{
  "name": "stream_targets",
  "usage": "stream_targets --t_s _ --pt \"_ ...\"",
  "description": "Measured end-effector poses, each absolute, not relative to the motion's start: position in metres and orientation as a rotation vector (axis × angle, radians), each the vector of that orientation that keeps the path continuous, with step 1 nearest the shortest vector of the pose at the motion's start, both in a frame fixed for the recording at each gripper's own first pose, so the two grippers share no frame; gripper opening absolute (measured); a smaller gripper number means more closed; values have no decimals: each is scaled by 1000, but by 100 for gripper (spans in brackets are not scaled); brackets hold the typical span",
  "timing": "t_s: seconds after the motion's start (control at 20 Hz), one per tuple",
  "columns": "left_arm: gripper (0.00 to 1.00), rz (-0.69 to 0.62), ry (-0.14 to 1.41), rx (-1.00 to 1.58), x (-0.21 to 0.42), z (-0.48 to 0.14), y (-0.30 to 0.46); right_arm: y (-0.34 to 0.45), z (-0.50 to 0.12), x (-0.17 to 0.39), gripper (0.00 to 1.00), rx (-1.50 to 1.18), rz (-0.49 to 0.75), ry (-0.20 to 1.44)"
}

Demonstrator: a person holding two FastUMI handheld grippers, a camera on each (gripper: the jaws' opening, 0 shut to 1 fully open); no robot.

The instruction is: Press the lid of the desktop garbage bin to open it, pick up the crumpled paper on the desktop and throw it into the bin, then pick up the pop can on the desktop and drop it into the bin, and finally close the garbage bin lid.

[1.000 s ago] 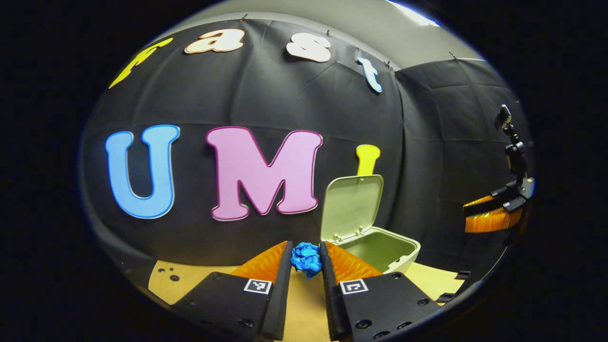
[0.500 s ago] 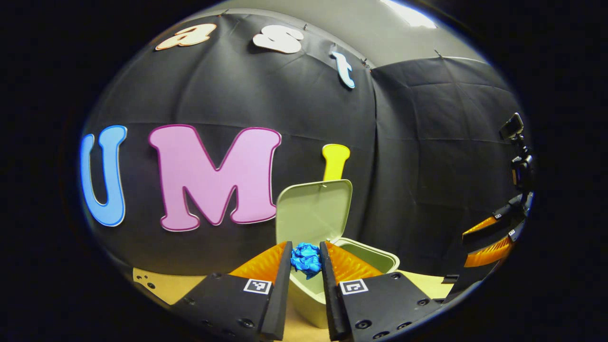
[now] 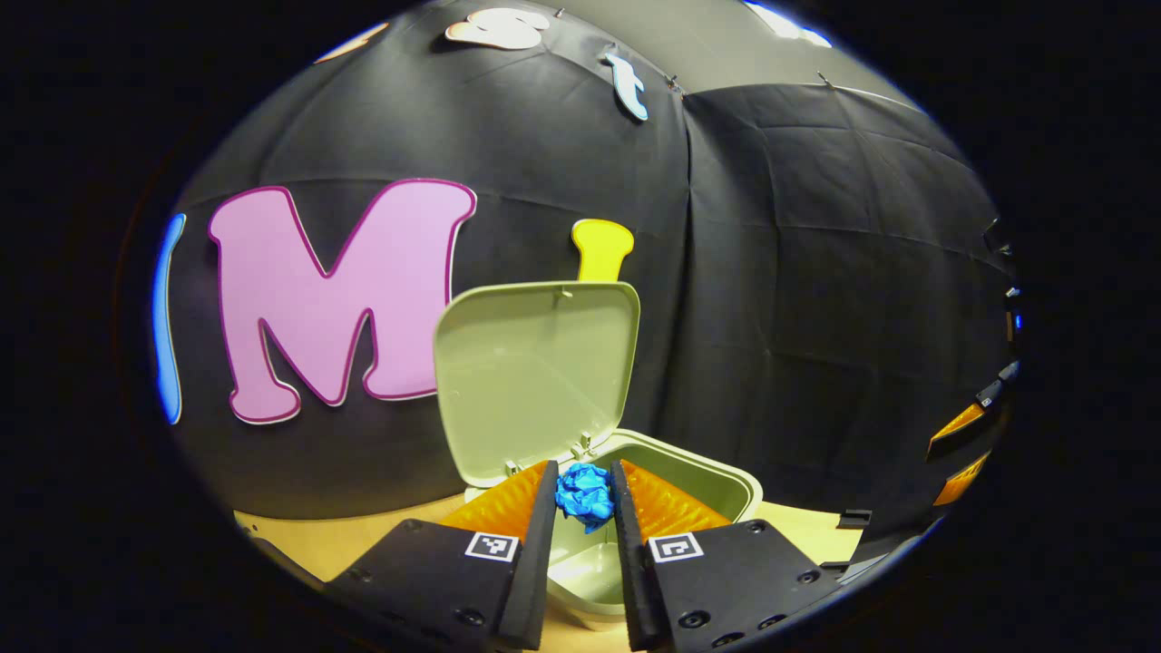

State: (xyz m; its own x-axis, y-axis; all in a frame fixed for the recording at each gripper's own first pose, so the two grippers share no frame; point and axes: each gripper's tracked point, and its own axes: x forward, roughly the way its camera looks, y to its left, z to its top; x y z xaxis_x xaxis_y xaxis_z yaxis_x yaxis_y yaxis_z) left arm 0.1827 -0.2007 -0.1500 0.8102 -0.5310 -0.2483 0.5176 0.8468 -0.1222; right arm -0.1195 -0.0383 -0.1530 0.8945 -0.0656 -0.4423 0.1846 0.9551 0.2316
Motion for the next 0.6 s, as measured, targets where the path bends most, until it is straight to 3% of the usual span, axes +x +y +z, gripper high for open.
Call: stream_targets --t_s 0.5,0.55,0.6 --pt "41 -590 338 16 187 -184 -218 -49 -160 -126 95 286 -167 455" --pt "60 -590 340 23 186 -184 -217 -47 -162 -126 95 288 -163 458" --pt "71 -583 338 34 186 -184 -214 -45 -163 -125 95 290 -156 462"
